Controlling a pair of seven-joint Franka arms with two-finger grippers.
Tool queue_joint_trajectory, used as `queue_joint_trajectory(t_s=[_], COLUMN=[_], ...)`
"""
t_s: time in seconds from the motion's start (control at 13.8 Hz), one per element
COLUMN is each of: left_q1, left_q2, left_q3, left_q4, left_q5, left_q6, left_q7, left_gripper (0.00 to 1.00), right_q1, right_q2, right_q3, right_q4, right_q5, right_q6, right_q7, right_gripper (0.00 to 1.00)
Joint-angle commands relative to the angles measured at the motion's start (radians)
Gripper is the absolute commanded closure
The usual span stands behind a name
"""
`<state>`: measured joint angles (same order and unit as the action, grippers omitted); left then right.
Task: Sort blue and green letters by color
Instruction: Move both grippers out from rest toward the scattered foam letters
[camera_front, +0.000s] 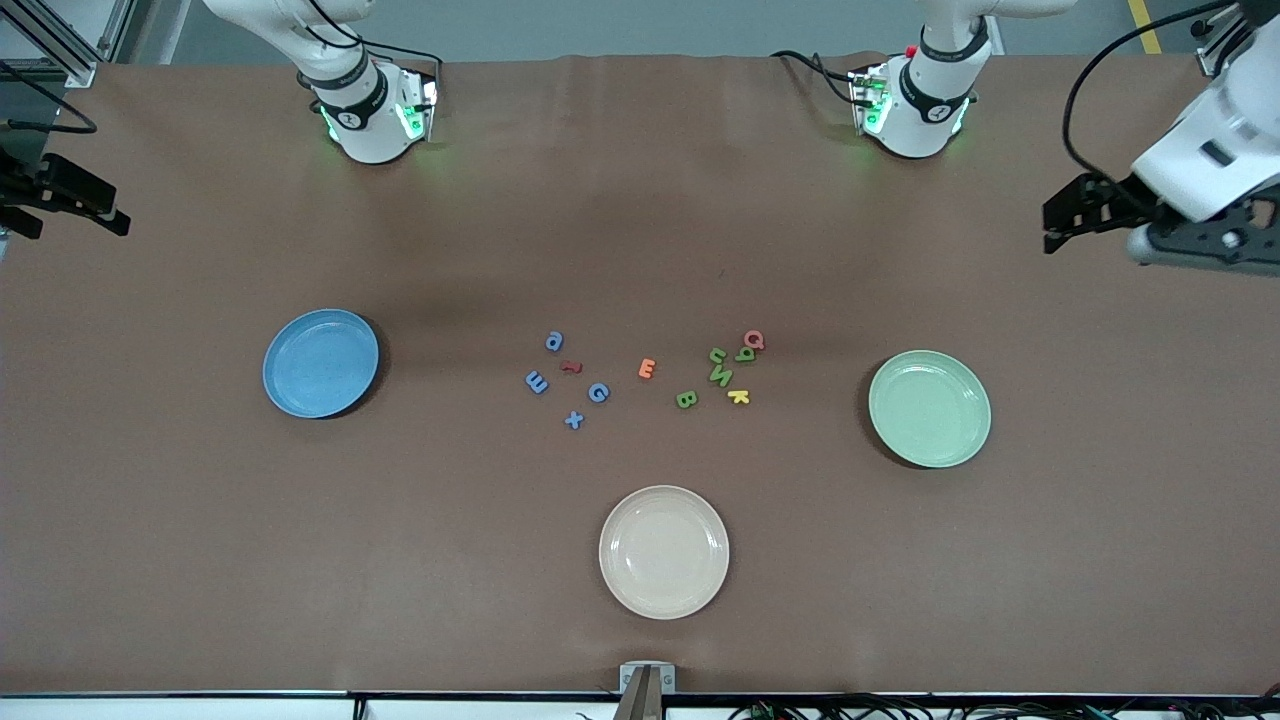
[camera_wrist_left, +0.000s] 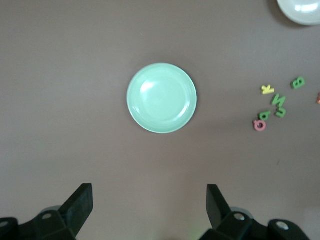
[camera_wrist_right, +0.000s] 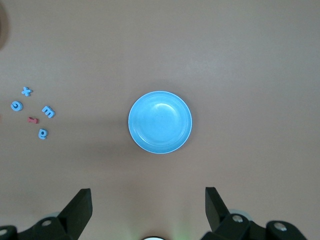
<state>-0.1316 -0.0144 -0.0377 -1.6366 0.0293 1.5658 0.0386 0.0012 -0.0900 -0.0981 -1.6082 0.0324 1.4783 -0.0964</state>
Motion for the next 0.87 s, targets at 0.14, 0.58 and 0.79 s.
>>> queue_joint_trajectory(t_s=[0.14,0.58,0.79], left_q1=[-0.003,-0.032,-0.118], left_q2=[0.213,0.274,0.329], left_q3=[-0.116,-0.243,-0.243], left_q4=[0.003,-0.228,-0.318], left_q5=[-0.012,-0.003,-0.002], left_q6=[0.112,0.497,0.690], left_q7=[-0.142,-0.358,-0.477], left_gripper=[0.00,0.00,0.02], right_q1=[-0.026,-0.050,0.018], right_q2=[0.042,0.226,0.271], right_q3=[0.008,0.008,0.014], right_q4=[0.010,0.023,-0.005], right_q5=[0.020,0.015,0.023], right_q6=[0.008,0.083,0.155], right_q7=[-0.011,-0.014,0.035], right_gripper=[0.00,0.00,0.00])
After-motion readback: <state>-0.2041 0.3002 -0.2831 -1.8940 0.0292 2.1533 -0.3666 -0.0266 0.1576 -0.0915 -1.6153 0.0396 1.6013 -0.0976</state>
